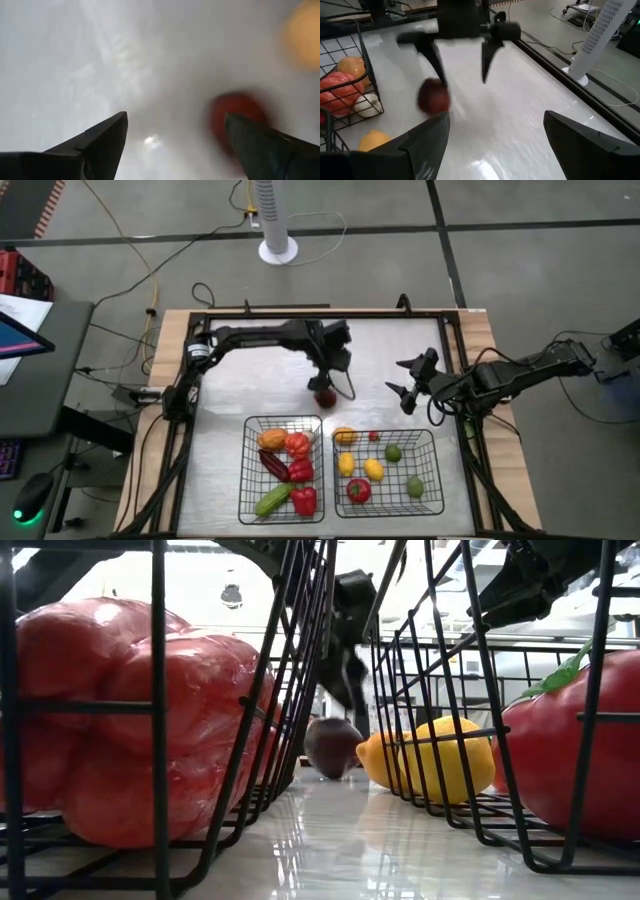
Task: Sort produce into baskets
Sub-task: Put the red apple into the right black wire basket
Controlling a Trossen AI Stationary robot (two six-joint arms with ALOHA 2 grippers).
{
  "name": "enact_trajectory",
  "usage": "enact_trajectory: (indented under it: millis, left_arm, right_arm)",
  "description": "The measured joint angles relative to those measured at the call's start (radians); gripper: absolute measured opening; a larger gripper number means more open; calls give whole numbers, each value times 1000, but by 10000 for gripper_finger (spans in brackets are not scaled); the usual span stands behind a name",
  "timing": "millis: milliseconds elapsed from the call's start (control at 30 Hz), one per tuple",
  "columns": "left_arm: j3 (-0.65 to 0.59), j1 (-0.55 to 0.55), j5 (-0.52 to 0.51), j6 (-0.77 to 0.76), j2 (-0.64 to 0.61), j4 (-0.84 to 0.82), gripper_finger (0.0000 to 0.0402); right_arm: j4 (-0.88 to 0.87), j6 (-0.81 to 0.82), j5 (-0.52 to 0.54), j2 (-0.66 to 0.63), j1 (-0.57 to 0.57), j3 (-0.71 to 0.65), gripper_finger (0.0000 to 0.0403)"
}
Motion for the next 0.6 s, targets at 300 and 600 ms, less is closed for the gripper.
enact_trajectory:
  millis: [300, 600]
  left_arm:
    - [-5, 21, 215, 32, 1, -201, 298]
    - [-85, 46, -219, 36, 9, 12, 297]
  right_arm:
    - [-11, 2, -2, 0, 2, 0, 349]
    - [-11, 8, -2, 0, 2, 0, 349]
